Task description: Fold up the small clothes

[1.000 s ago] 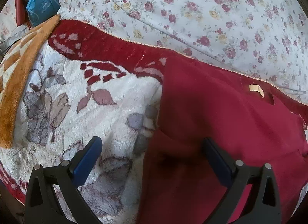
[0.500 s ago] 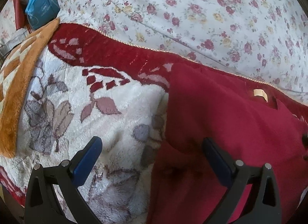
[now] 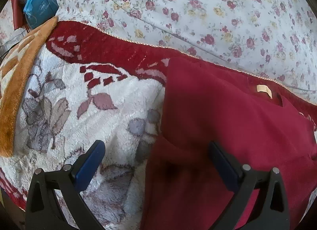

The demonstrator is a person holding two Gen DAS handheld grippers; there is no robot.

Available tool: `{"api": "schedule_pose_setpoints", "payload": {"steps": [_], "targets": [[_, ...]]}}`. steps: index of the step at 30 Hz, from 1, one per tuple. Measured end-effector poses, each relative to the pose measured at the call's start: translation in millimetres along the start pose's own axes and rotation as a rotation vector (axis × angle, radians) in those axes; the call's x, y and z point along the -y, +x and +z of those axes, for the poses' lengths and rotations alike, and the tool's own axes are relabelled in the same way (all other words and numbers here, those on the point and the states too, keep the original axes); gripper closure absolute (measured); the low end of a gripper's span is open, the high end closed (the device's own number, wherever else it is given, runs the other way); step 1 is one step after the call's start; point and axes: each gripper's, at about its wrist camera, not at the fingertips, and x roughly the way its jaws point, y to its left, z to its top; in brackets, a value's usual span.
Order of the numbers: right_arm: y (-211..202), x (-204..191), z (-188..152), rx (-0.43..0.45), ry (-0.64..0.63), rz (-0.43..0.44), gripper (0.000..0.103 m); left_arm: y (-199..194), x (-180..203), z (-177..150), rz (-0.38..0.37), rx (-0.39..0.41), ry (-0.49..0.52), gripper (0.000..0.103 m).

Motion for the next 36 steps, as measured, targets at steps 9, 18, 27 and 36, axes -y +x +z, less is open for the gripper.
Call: {"api": "schedule_pose_setpoints", "payload": {"steps": [9, 18, 27, 36], "targets": [[11.7, -14.9, 15.4, 0.050, -0.038, -0.020, 0.058, 2.5, 1.5, 1.7, 0.000, -0.005, -0.001, 0.000], [-108.9, 2.3, 7.1, 0.356, -0.197, -0.070, 0.092, 1.4, 1.7, 2.3, 0.004, -0.003, 0.003, 0.000], [-68.4, -6.8, -140.7, 0.019, -0.577, -0.065, 0.087, -2.8, 0.5, -3.9, -0.033, -0.017, -0.024, 0.000], [-83.5, -39.8, -21.1, 0.244, -0.130, 0.306, 0.039, -5.1, 9.4, -6.0, -0.035, -0.011, 0.006, 0.000]]}}
